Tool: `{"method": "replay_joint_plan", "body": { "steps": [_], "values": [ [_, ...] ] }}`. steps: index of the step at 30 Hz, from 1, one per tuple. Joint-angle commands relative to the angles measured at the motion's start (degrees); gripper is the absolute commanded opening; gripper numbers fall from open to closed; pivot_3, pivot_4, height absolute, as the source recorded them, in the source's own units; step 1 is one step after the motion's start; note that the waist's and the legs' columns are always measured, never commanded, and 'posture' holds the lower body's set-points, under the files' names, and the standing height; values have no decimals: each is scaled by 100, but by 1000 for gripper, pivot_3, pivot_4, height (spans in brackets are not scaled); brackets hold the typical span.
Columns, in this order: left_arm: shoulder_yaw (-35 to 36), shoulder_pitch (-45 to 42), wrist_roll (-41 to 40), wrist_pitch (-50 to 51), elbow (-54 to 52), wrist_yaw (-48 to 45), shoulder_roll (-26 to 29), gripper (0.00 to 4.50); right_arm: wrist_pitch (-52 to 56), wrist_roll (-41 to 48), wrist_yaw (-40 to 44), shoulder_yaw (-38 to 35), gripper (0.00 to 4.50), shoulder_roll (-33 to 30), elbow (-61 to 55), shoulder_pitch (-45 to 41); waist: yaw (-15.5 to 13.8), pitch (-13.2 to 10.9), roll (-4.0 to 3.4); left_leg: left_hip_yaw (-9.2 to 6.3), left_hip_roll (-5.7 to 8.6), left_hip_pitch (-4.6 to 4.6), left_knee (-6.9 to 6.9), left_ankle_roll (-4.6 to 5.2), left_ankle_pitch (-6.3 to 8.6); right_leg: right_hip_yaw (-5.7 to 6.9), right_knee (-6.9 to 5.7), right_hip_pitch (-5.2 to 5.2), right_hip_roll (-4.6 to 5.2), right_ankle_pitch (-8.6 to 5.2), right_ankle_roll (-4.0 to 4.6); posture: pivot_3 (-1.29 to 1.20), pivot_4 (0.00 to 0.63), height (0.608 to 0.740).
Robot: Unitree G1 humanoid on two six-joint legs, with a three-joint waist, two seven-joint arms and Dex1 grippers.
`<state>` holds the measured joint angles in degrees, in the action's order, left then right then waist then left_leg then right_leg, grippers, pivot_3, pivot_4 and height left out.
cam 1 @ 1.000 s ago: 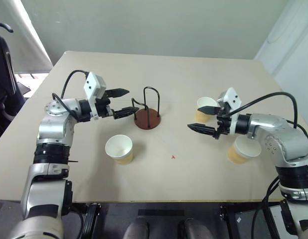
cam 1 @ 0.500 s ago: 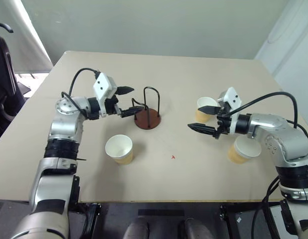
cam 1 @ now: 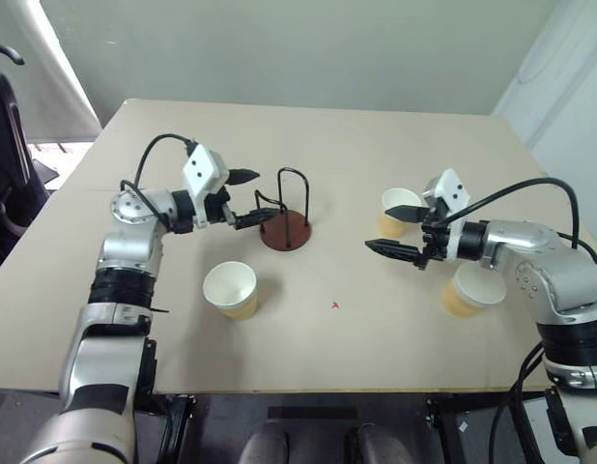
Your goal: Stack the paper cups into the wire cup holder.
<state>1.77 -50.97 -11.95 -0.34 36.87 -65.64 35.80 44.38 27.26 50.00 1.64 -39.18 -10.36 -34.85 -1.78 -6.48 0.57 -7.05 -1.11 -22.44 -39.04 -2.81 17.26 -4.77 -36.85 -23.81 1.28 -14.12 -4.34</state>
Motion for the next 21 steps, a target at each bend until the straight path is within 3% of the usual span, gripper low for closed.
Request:
{"method": "replay_joint_plan", "body": {
  "steps": [1, 21],
  "values": [
    [263, -190, -143, 40, 126, 182, -13, 4500, -7, 45, -16, -142, 4474, -67, -155, -67, 0, 0, 0, 0, 0, 0, 0, 0, 0, 0, 0, 0, 0, 0, 0, 0, 150, 740],
    [536, -138, -278, 205, 659, 771, -561, 4500, -16, 28, -10, -128, 4474, -80, -136, -73, -25, 0, 0, 3, 1, -1, -2, 0, 0, -1, 0, -2, 0, 0, 0, 0, 150, 740]
  ]
}}
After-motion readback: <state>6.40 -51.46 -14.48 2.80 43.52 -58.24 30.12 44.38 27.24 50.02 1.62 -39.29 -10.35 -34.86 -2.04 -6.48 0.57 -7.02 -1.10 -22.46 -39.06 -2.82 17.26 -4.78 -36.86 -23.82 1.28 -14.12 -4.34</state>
